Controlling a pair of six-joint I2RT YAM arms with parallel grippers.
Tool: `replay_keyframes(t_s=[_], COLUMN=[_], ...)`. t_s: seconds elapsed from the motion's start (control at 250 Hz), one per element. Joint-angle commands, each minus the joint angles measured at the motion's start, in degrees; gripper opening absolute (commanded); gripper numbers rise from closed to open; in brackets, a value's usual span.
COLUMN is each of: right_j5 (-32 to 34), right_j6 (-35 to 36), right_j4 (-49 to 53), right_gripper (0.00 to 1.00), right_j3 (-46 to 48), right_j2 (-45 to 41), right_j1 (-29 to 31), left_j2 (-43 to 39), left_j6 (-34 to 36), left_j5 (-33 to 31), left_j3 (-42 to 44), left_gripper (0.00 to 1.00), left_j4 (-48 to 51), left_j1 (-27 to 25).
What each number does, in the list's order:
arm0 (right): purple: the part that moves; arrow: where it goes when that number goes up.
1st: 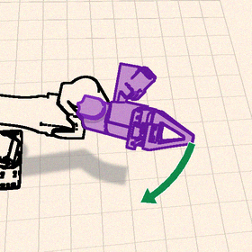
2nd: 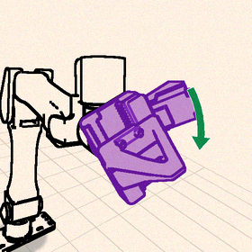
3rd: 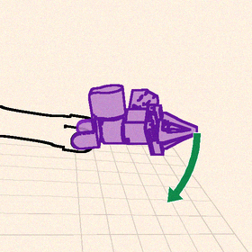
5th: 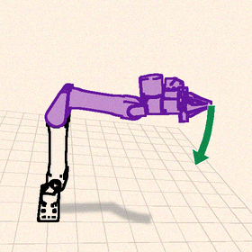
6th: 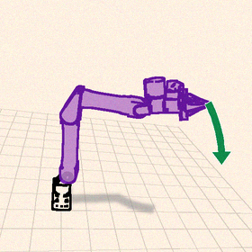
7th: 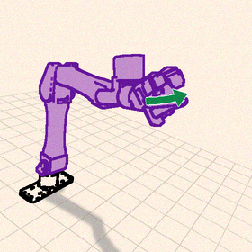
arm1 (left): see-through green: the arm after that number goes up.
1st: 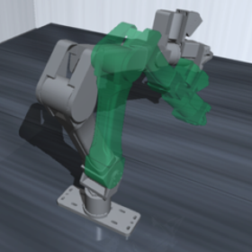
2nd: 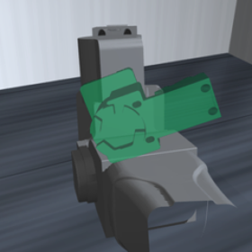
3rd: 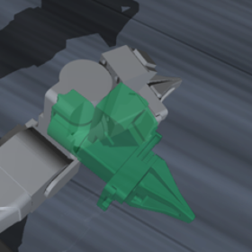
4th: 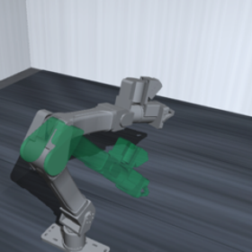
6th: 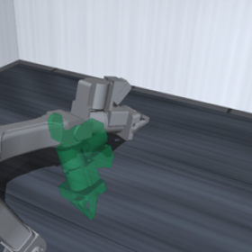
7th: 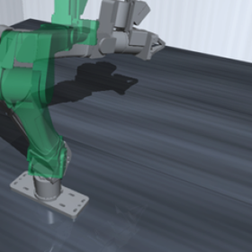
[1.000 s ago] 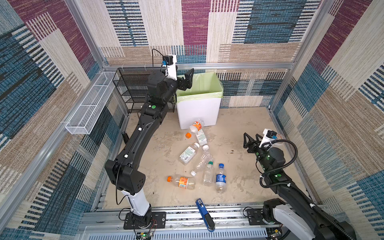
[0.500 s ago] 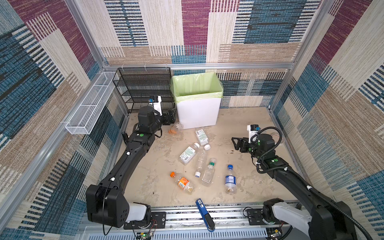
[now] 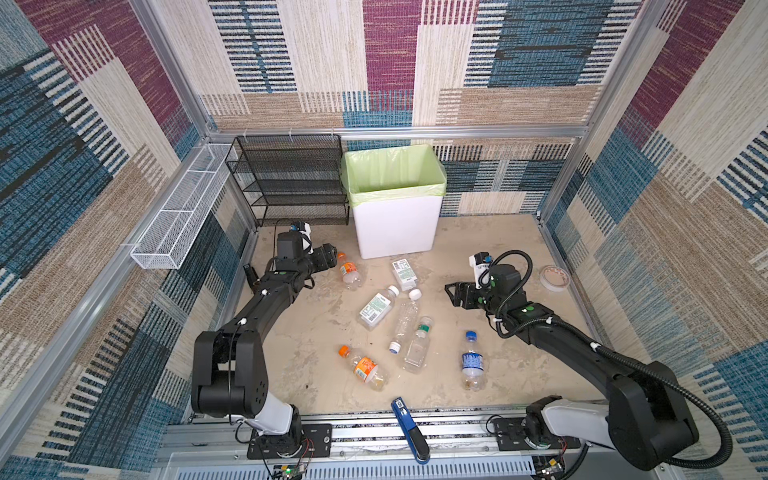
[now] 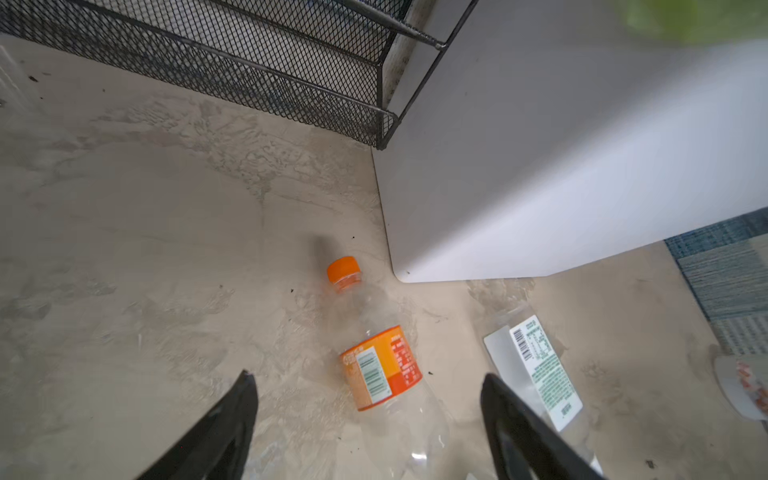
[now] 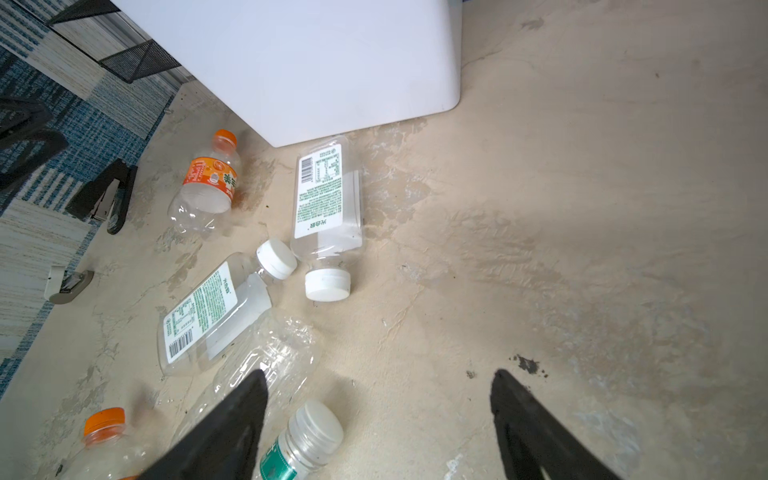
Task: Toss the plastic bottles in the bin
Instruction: 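Lower the left gripper onto the orange-capped bottle while the right gripper moves forward, then close the left gripper on the orange-capped bottle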
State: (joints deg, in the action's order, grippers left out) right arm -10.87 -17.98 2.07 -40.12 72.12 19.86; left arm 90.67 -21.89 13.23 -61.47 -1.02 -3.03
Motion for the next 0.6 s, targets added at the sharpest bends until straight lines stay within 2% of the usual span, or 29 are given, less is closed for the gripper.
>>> replay_keyframes(t_s=[0.0, 0.144, 0.328, 0.596], right_j5=[0.85, 0.68, 1.54, 2.33], right_j6=[-1.68, -2.76, -2.94, -3.41], right_j4=[-2.92, -4.31, -4.66, -5.59], right_gripper=[0.85, 0.85, 0.85, 0.85], right_j3=[0.0, 0.39, 0.07, 1.1], right_j2=[0.64, 1.83, 3.44, 3.38], right_j1=[0.0, 0.09, 0.08, 0.08], left_j2=[3.51, 7.32, 11.76, 18.8], left_j6=[-10.65, -18.56, -17.58, -17.76], left_j5=[6.97, 7.68, 5.67, 3.52], left_j3=[-0.39, 1.93, -2.6, -4.81], left_gripper=[0.82, 0.77, 0.76, 0.76], left_j4=[-2.06, -6.86, -2.19, -0.74], left_j1=[-0.31, -1.05, -4.04, -4.18])
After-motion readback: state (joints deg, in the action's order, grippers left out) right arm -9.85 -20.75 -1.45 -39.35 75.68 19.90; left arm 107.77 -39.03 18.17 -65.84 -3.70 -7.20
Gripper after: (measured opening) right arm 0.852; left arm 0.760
